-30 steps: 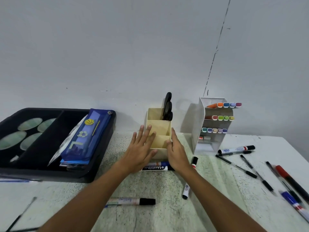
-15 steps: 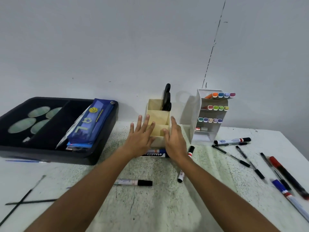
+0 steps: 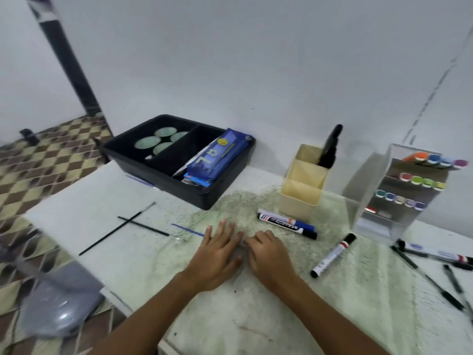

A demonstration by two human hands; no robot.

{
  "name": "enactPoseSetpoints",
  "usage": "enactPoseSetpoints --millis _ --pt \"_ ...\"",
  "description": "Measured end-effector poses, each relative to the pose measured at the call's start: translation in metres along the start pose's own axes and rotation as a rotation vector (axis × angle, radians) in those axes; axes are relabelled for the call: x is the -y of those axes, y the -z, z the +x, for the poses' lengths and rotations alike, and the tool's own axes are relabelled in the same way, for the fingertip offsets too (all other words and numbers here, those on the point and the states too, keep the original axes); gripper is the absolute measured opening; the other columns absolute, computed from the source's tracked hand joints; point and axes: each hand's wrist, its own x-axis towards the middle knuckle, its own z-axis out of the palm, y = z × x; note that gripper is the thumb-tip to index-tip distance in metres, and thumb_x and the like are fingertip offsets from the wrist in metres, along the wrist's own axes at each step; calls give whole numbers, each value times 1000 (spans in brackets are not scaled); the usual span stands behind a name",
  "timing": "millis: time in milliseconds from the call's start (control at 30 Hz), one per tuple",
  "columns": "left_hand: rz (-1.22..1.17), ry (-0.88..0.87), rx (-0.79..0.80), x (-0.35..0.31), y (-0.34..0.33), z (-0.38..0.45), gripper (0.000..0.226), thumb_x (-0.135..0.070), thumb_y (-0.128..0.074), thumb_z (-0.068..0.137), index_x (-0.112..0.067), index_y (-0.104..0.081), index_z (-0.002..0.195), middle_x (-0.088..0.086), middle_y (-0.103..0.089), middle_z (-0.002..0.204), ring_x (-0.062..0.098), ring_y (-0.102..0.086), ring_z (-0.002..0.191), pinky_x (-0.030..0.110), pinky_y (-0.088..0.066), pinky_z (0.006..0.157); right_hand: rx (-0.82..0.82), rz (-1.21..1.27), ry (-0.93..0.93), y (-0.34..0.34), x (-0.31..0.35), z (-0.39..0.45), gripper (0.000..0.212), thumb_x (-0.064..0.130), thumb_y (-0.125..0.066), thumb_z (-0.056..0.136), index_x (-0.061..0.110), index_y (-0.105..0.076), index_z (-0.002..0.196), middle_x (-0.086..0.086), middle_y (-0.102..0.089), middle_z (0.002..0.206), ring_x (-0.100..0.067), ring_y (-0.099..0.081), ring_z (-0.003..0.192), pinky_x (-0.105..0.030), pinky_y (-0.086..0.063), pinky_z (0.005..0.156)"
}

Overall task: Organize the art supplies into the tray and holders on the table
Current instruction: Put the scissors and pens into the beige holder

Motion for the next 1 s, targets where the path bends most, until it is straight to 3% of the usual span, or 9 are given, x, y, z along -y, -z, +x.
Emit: enactPoseSetpoints --millis 100,167,233,300,400,533,633,833,1000 --pt "-23 23 -62 0 7 3 61 -41 -38 102 -19 -17 155 3 2 162 21 20 146 39 13 116 -12 -61 -88 -2 -8 5 10 4 -75 69 6 -73 79 -12 -64 72 -33 -63 67 -37 -53 55" --pt "-115 28 -195 7 20 -4 54 -30 -52 97 -8 -42 145 10 -31 156 28 -12 149 44 -6 118 14 -103 -178 -1 -13 10 13 0 -75 73 2 -73 86 -17 -67 79 -37 -64 74 -42 -54 62" --pt "-127 -7 -340 28 34 -16 38 -11 -65 84 0 -64 120 16 -61 127 37 -51 127 50 -36 109 16 -135 -217 0 -10 15 17 0 -74 75 0 -73 92 -19 -67 86 -39 -63 80 -46 -54 66" --pt "-123 28 -439 59 48 -32 27 -2 -69 76 0 -71 102 12 -69 104 33 -64 99 48 -52 86 -11 -112 -191 -3 -2 21 20 -2 -76 72 0 -73 92 -19 -65 85 -39 -62 79 -45 -55 66" --pt "-86 168 -469 117 67 -58 29 -19 -60 79 -2 -73 99 9 -70 95 33 -64 89 47 -52 79 -11 51 -85 -17 22 35 14 -3 -73 76 1 -73 89 -18 -66 89 -38 -64 85 -43 -55 68" --pt "123 463 -141 195 77 -73 60 -45 -51 91 -10 -49 140 10 -47 146 37 -33 139 58 -24 110 114 88 -29 -48 60 54 12 10 -67 84 4 -74 93 -13 -63 90 -33 -60 87 -40 -50 75" --pt "155 429 -16 227 71 -73 56 -48 -42 99 -20 -37 148 1 -27 158 26 -7 149 59 -4 114 29 63 -80 -59 74 65 6 7 -77 76 5 -75 81 -10 -62 79 -31 -61 75 -41 -52 67" --pt "40 125 -230 231 74 -64 19 -12 -75 83 -16 -77 102 7 -68 116 36 -56 120 65 -35 101 -15 -46 -158 -71 86 73 10 -1 -76 76 3 -67 75 -13 -63 77 -35 -60 72 -45 -53 67" --pt "112 -102 -308 231 79 -59 14 -7 -82 74 -12 -72 83 -1 -67 84 26 -63 84 40 -48 73 23 61 -340 -69 89 78 7 13 -56 95 11 -63 95 -3 -66 81 -22 -60 73 -31 -41 61"
